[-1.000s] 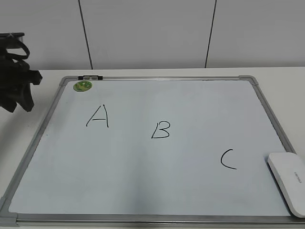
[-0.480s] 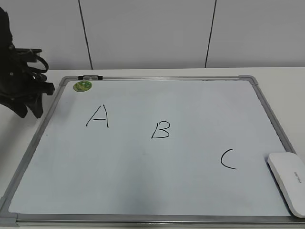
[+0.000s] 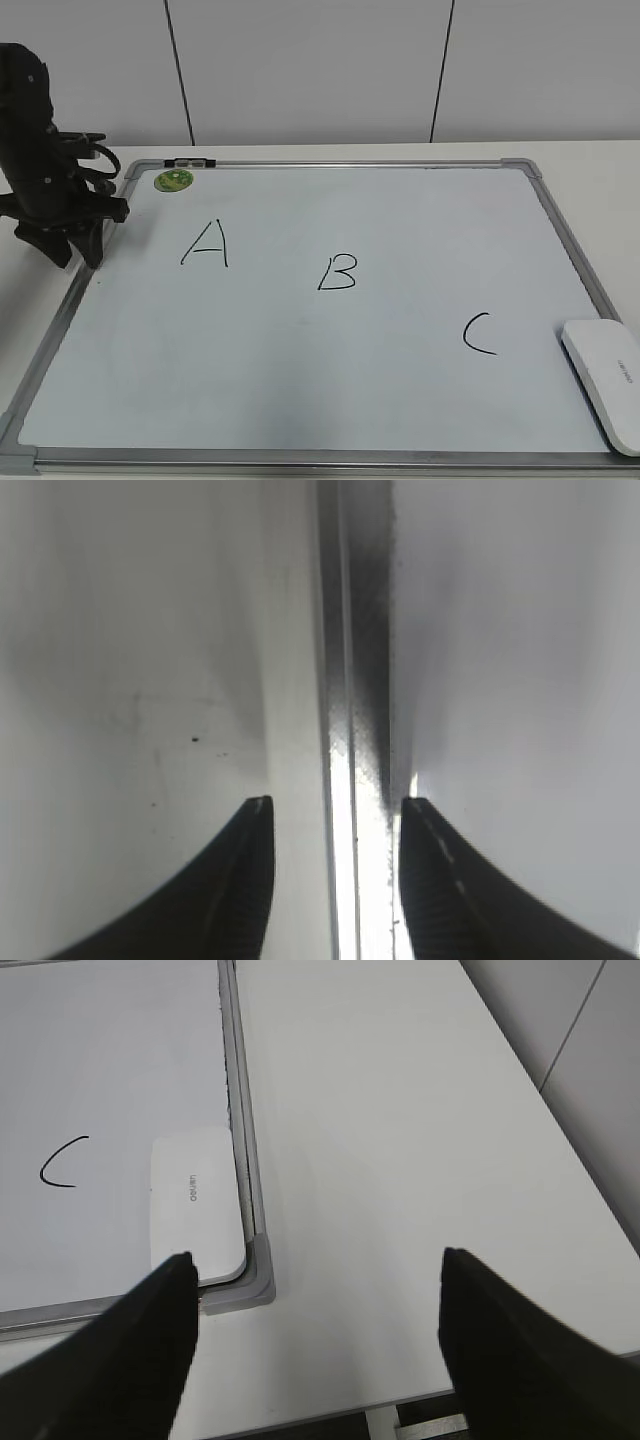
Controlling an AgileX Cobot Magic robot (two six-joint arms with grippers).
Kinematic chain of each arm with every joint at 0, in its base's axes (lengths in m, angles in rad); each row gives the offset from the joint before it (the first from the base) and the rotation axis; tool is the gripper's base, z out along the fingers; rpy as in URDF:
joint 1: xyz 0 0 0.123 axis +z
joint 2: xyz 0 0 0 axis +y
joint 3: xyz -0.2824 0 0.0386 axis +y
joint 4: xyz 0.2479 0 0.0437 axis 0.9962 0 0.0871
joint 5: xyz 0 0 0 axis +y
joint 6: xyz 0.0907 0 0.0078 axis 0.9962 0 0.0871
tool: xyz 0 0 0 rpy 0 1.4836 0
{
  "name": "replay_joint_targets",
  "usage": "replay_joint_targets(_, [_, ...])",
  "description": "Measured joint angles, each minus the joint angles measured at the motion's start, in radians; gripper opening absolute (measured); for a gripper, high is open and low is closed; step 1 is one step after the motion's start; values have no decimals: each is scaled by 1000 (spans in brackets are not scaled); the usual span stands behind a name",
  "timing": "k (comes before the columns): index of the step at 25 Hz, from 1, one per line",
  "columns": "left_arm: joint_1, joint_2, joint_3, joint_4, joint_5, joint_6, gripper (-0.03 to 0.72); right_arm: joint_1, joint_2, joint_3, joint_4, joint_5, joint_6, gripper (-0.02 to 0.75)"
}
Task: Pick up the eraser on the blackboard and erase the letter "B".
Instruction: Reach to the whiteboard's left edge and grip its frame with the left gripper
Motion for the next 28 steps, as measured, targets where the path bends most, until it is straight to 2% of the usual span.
replay_joint_targets(9, [6,33,-8,0,4,0,314,0,0,0,0,0,0,554])
replay_joint_targets(16, [6,35,-10,0,14,0,268,0,0,0,0,0,0,554])
replay_joint_targets(28, [6,35,-48,-10,53,-2,259,0,0,0,0,0,0,554])
